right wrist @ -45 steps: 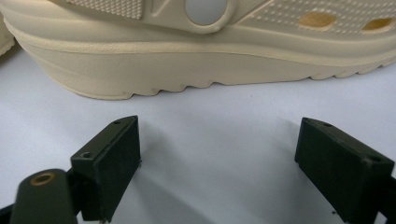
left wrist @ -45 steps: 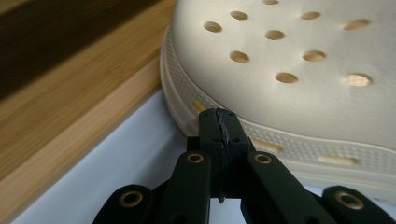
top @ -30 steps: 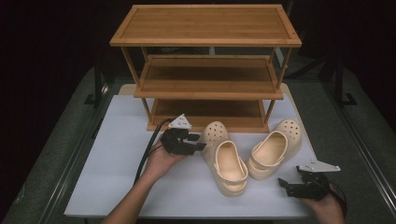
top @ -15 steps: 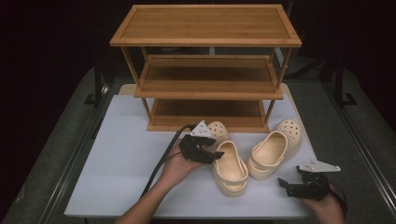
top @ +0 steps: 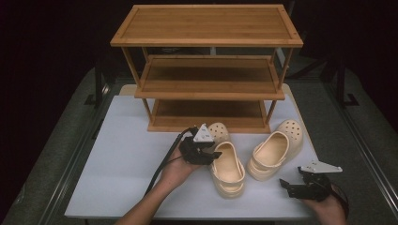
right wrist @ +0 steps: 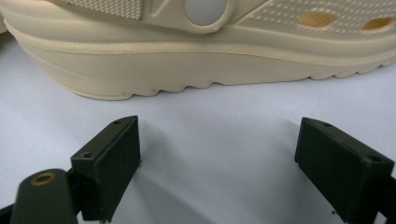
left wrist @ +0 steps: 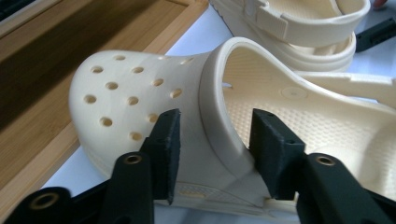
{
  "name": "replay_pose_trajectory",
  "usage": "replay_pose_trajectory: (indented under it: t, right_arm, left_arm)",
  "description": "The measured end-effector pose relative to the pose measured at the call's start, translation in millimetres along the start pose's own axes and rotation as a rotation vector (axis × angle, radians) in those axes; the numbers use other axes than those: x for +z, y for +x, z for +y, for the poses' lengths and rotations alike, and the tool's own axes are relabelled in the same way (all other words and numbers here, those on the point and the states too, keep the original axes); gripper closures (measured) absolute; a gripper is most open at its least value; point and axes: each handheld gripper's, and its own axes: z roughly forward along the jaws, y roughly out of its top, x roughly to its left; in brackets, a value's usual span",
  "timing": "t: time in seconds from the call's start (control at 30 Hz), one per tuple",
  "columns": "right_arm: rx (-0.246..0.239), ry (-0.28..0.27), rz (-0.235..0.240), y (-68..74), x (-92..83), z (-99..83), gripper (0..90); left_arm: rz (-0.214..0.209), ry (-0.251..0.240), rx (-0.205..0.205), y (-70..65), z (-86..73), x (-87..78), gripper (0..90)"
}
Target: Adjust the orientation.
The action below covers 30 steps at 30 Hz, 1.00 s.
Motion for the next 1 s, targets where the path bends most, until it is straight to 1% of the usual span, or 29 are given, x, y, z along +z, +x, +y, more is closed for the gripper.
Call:
replay_pose_trajectory:
  t: [0.07, 0.1, 0.13, 0.2, 0.23, 0.27, 0.33, 0.43, 0.47, 0.5, 0.53, 0.57, 0.63, 0.67, 0.73, 0.8, 0.83, 0.87, 0.9, 0.93, 0.97, 1.0]
  right_arm:
    - [0.000, 0.000, 0.000, 0.0, 0.0, 0.0, 13.7]
    - [0.000, 0.000, 0.000, 0.0, 0.0, 0.0, 13.7]
    - [0.000, 0.000, 0.000, 0.0, 0.0, 0.0, 13.7]
    - [0.000, 0.000, 0.000, -0.1, 0.0, 0.0, 13.7]
    - [0.000, 0.000, 0.000, -0.1, 0.0, 0.0, 13.7]
    - [0.000, 0.000, 0.000, -0.1, 0.0, 0.0, 13.7]
    - [-0.001, 0.000, 0.000, -0.1, 0.0, 0.0, 13.7]
    - [0.000, 0.000, 0.000, -0.1, 0.0, 0.0, 13.7]
    - [0.000, 0.000, 0.000, -0.1, 0.0, 0.0, 13.7]
    - [0.000, 0.000, 0.000, -0.1, 0.0, 0.0, 13.7]
    - [0.000, 0.000, 0.000, -0.1, 0.0, 0.0, 13.7]
    - [0.000, 0.000, 0.000, -0.1, 0.0, 0.0, 13.7]
    - [0.000, 0.000, 0.000, -0.1, 0.0, 0.0, 13.7]
    - [0.000, 0.000, 0.000, -0.1, 0.0, 0.0, 13.7]
    - [0.000, 0.000, 0.001, -0.2, 0.0, 0.0, 13.7]
    - [0.000, -0.001, 0.001, -0.1, 0.0, -0.1, 13.7]
    - [0.000, 0.000, 0.001, -0.1, 0.0, -0.1, 13.7]
    - [0.000, 0.000, 0.001, -0.1, 0.0, -0.1, 13.7]
    - [0.000, 0.000, 0.001, -0.2, 0.0, 0.0, 13.7]
    - [0.000, 0.000, 0.001, -0.2, 0.0, 0.0, 13.7]
    - [0.000, 0.000, 0.001, -0.2, 0.0, 0.0, 13.7]
    - [0.000, 0.000, 0.001, -0.2, 0.0, 0.0, 13.7]
  left_arm:
    - [0.007, 0.007, 0.014, -0.6, -0.8, -3.1, 57.7]
    - [0.007, 0.007, 0.014, -0.6, -0.8, -3.1, 59.7]
    - [0.013, 0.014, 0.025, -0.2, -2.1, -6.4, 61.7]
    - [0.016, 0.016, 0.027, 0.0, -2.9, -7.5, 66.0]
    - [0.026, 0.019, 0.029, 0.5, -4.6, -9.5, 68.2]
    - [0.027, 0.022, 0.031, 3.6, -7.3, -13.5, 69.7]
    - [0.023, 0.022, 0.024, 5.8, -8.9, -15.8, 72.5]
    - [0.012, 0.025, -0.003, 12.2, -15.1, -22.1, 74.2]
    - [0.003, 0.020, -0.016, 13.8, -17.1, -23.1, 74.1]
    - [-0.004, 0.025, -0.027, 14.7, -18.6, -23.4, 71.4]
    - [-0.004, 0.025, -0.027, 14.7, -18.6, -23.4, 67.7]
    - [-0.009, 0.033, -0.036, 15.1, -20.3, -23.3, 67.7]
    - [-0.013, 0.044, -0.053, 14.7, -23.3, -24.4, 59.5]
    - [-0.013, 0.044, -0.053, 14.7, -23.3, -24.4, 59.3]
    - [-0.012, 0.038, -0.071, 14.0, -25.9, -25.3, 57.9]
    - [-0.025, 0.038, -0.094, 13.9, -29.0, -25.0, 55.6]
    - [-0.023, 0.042, -0.098, 13.7, -30.7, -24.4, 54.7]
    - [-0.027, 0.045, -0.101, 13.9, -32.4, -23.3, 54.7]
    - [-0.040, 0.045, -0.114, 13.8, -33.9, -21.7, 54.9]
    - [-0.055, 0.036, -0.115, 14.0, -34.7, -21.4, 58.7]
    - [-0.054, 0.034, -0.116, 13.7, -34.8, -21.4, 64.8]
    - [-0.055, 0.033, -0.118, 13.2, -34.3, -21.8, 64.8]
